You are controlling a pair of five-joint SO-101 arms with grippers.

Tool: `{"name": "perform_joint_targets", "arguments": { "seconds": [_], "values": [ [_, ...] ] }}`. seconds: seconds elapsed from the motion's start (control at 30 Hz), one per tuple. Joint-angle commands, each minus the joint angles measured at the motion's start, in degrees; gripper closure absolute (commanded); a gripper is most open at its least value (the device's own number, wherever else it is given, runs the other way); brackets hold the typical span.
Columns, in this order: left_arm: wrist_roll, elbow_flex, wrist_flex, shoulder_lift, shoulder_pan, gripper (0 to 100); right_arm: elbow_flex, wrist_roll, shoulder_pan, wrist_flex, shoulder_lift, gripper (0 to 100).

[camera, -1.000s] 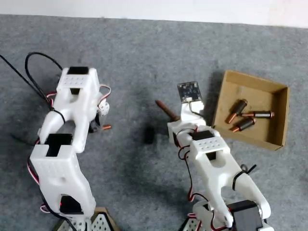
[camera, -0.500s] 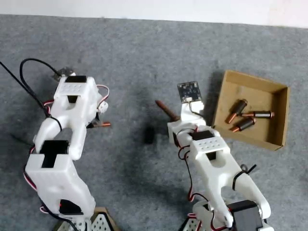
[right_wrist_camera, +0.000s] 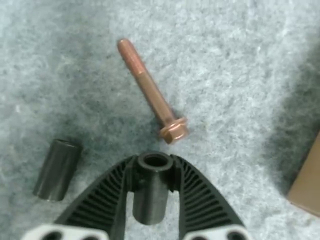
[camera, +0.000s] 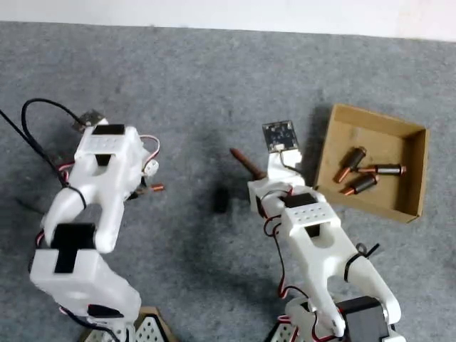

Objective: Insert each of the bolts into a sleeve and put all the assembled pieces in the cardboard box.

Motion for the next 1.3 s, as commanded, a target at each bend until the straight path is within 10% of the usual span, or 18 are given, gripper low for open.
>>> {"name": "perform_joint_targets", "arguments": {
  "seconds": [0.0, 1.27],
  "values": [
    [2.46, 6.37, -6.86, -6.29, -1.19, 90, -0.48, 0.62, 0.22, -1.27, -2.07, 98.9],
    [4.66, 19.21, -26.46, -8.31, -5.85, 90, -0.31, 0.62, 0.22, -1.27, -2.07, 98.9]
  ]
}}
